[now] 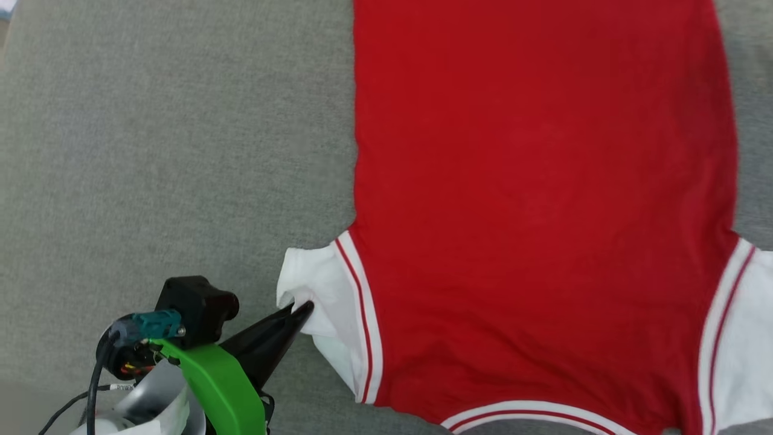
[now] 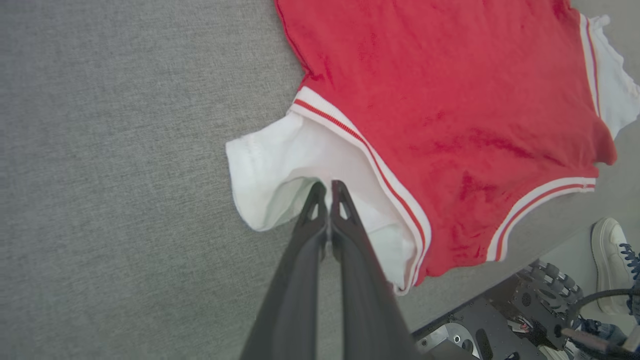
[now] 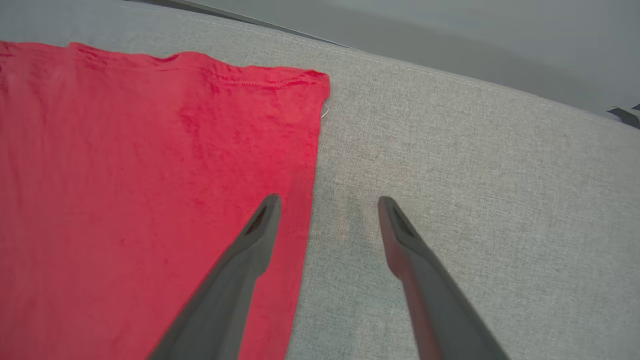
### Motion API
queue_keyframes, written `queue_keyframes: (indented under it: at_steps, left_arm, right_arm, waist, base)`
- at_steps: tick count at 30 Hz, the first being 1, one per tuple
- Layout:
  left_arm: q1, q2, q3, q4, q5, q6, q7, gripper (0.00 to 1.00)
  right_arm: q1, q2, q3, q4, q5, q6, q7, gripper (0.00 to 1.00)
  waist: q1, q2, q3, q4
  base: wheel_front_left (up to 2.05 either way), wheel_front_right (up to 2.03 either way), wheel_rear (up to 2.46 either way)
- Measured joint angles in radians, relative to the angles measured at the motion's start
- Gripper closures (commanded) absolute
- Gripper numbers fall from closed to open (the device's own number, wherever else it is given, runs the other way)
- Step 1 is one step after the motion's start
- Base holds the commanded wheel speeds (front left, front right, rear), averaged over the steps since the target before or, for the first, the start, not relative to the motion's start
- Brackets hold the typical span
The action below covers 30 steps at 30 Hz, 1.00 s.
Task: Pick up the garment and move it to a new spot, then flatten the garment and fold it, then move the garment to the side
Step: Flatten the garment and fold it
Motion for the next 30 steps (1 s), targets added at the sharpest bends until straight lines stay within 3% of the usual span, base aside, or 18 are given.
queue_keyframes:
  at_steps: [11, 19, 21, 22, 30]
  left_arm:
    - [-0.030, -0.036, -0.035, -0.017, 0.012, -0.018, -0.001, 1.00]
    - [-0.043, -0.062, -0.040, 0.006, 0.012, -0.028, -0.021, 1.00]
    - [-0.047, -0.064, -0.040, 0.010, 0.012, -0.028, -0.024, 1.00]
    - [-0.048, -0.064, -0.040, 0.011, 0.012, -0.031, -0.024, 1.00]
    - [-0.057, -0.071, -0.042, 0.024, 0.012, -0.032, -0.027, 1.00]
  right_arm:
    - [-0.160, -0.049, 0.038, 0.166, -0.086, 0.000, 0.001, 0.00]
    - [-0.202, -0.077, 0.034, 0.218, -0.125, 0.000, -0.020, 0.00]
    - [-0.202, -0.077, 0.031, 0.219, -0.125, 0.000, -0.016, 0.61]
    - [-0.204, -0.077, 0.031, 0.216, -0.126, 0.000, -0.009, 1.00]
    - [-0.193, -0.066, 0.041, 0.199, -0.137, 0.000, 0.008, 1.00]
  waist:
    - [0.0001, 0.0000, 0.144, 0.138]
    - [-0.0001, 0.0000, 0.223, 0.214]
    - [-0.0003, 0.0000, 0.230, 0.221]
    - [-0.0002, 0.0000, 0.233, 0.223]
    - [-0.0002, 0.0000, 0.219, 0.223]
  base:
    - [0.00, 0.00, 0.00]
    - [0.00, 0.00, 0.00]
    - [0.00, 0.00, 0.00]
    - [0.00, 0.00, 0.00]
    - [0.00, 0.00, 0.00]
